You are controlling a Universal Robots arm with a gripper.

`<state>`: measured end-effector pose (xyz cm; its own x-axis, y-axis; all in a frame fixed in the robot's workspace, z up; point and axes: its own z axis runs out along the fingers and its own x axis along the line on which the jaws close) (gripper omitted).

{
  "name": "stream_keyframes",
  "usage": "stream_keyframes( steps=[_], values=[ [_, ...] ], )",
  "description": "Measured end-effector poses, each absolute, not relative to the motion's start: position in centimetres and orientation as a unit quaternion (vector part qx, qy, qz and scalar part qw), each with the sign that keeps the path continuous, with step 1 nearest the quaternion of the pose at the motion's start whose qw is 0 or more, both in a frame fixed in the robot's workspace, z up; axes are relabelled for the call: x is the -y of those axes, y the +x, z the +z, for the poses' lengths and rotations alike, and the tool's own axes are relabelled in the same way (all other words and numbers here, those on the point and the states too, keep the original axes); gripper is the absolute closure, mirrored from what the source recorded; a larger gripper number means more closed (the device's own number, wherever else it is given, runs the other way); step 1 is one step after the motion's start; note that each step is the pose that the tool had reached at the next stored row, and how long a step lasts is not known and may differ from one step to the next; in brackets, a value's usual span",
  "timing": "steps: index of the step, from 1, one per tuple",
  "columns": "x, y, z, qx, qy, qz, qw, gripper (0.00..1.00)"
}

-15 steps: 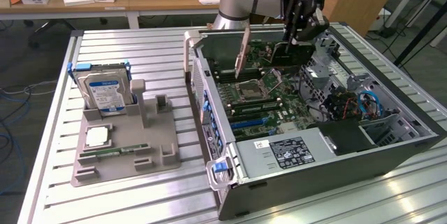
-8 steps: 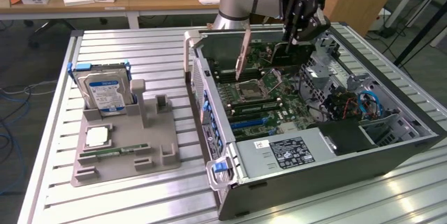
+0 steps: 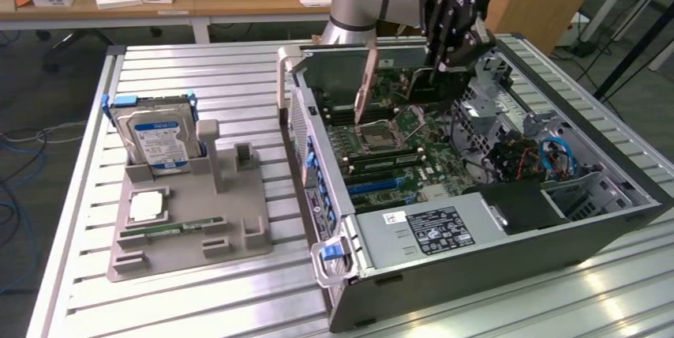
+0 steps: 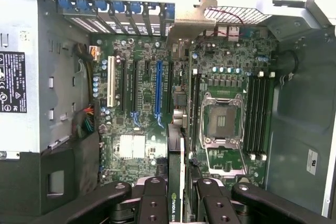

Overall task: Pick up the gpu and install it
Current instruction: 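Insert the gpu into the slot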

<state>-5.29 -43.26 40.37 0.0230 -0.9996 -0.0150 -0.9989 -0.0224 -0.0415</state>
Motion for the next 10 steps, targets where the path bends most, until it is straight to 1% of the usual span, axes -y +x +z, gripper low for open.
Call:
stream_keyframes(
  steps=[10],
  values=[
    [43.26, -5.29, 39.86, -0.699, -0.715, -0.009, 0.020, 0.74]
  ],
)
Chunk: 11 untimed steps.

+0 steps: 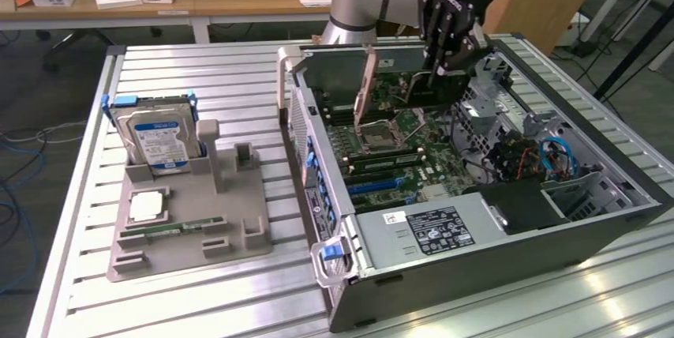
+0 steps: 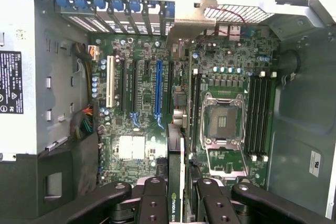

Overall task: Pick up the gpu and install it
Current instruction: 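Insert the gpu into the slot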

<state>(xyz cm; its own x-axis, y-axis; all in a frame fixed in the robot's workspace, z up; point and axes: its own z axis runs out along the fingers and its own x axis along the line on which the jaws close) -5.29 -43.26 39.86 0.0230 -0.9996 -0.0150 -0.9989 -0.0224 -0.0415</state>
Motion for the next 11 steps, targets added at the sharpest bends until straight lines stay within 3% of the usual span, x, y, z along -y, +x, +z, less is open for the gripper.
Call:
stream_keyframes(
  steps=[11],
  values=[
    [43.27, -5.29, 39.22, -0.699, -0.715, -0.009, 0.020, 0.74]
  ],
)
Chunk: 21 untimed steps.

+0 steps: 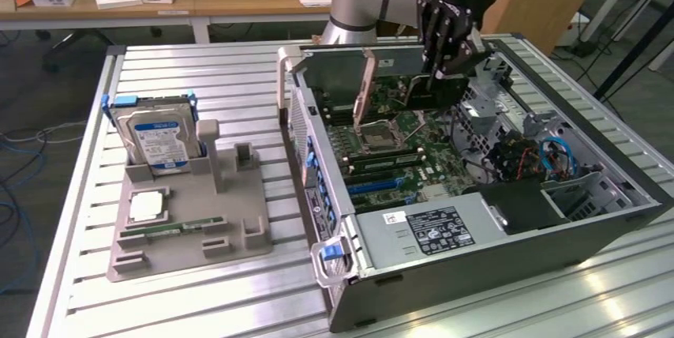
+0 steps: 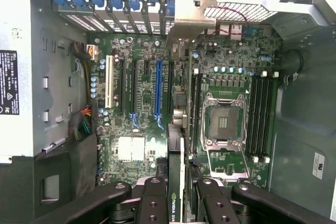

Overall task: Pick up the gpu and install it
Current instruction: 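Insert the gpu into the slot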

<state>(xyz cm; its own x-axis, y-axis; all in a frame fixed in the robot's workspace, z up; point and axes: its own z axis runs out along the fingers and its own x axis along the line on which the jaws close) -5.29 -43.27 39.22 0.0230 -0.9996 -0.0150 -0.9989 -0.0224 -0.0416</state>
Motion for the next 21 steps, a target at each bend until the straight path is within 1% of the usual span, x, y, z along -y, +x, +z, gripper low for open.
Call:
stream_keyframes(
  steps=[21],
  values=[
    [43.3, -5.3, 38.1, -0.699, -0.715, -0.009, 0.020, 0.74]
  ],
)
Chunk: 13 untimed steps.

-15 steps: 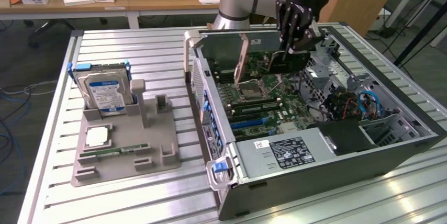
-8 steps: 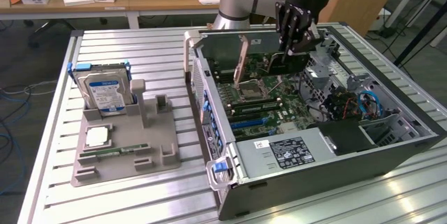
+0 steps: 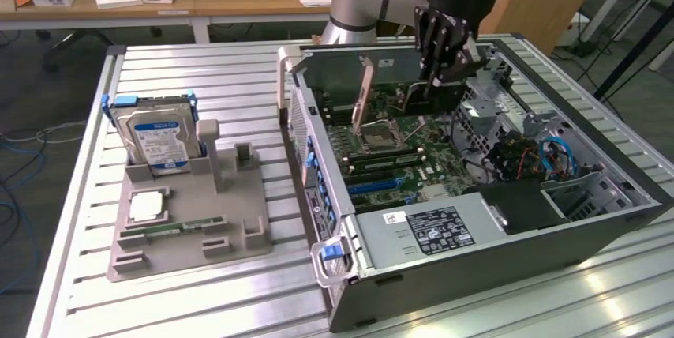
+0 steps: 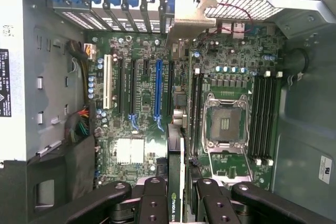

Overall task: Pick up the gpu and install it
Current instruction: 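Insert the gpu into the slot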

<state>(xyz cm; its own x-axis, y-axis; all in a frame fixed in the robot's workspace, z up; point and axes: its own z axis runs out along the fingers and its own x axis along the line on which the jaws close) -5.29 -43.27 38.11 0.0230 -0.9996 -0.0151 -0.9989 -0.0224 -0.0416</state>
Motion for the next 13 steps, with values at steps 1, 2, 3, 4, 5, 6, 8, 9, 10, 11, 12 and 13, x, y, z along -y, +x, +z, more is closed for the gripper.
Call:
stream_keyframes(
  steps=[1, 2, 3, 4, 5, 6, 8, 9, 10, 11, 12, 13],
  values=[
    [43.27, -5.28, 38.06, -0.699, -0.715, -0.009, 0.020, 0.74],
    [43.27, -5.29, 38.00, -0.699, -0.715, -0.009, 0.020, 0.74],
    [43.27, -5.29, 37.94, -0.699, -0.715, -0.009, 0.020, 0.74],
    [43.27, -5.29, 37.88, -0.699, -0.715, -0.009, 0.020, 0.74],
    [43.26, -5.29, 37.83, -0.699, -0.715, -0.009, 0.020, 0.74],
    [43.26, -5.29, 37.78, -0.699, -0.715, -0.009, 0.020, 0.74],
    [43.27, -5.29, 37.68, -0.699, -0.715, -0.009, 0.020, 0.74],
    [43.26, -5.29, 37.63, -0.699, -0.715, -0.009, 0.020, 0.74],
    [43.27, -5.29, 37.57, -0.699, -0.715, -0.009, 0.020, 0.74],
    [43.27, -5.29, 37.52, -0.699, -0.715, -0.009, 0.020, 0.74],
    [43.27, -5.29, 37.47, -0.699, -0.715, -0.009, 0.020, 0.74],
    [43.27, -5.29, 37.41, -0.699, -0.715, -0.009, 0.020, 0.74]
  ],
)
